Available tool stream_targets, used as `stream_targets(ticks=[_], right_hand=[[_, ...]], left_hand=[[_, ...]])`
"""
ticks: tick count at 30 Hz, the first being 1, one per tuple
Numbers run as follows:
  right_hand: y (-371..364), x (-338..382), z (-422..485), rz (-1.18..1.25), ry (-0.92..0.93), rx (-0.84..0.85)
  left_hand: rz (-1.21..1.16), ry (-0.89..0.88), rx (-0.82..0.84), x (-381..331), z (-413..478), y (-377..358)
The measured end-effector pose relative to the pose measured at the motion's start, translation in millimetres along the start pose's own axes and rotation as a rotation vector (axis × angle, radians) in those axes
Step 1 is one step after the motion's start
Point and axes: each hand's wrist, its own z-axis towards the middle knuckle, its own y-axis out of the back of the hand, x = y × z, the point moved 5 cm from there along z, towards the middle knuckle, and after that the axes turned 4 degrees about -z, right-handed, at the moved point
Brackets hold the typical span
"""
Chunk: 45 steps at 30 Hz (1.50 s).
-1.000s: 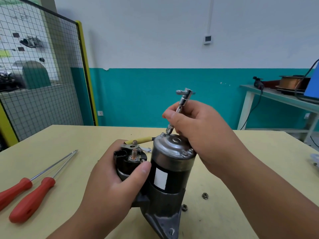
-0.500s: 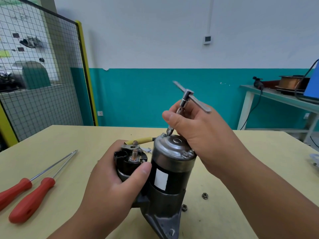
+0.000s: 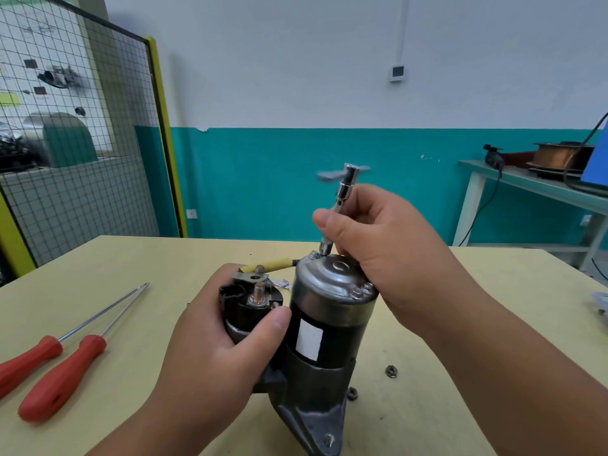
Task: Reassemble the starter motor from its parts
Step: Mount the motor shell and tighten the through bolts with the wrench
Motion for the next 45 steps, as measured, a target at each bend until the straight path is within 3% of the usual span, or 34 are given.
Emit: stream_targets(ticks=[19,45], right_hand=[[-3.1,-2.8,-0.5,0.073,0.006,-0.012],[-6.1,-3.4,0.5,-0.016,0.017,0.053]], left_hand=[[0.004,-0.005,-0.015,0.8,0.6,0.5],[0.006,-0.02,-0.007,1.3,1.6,2.4]])
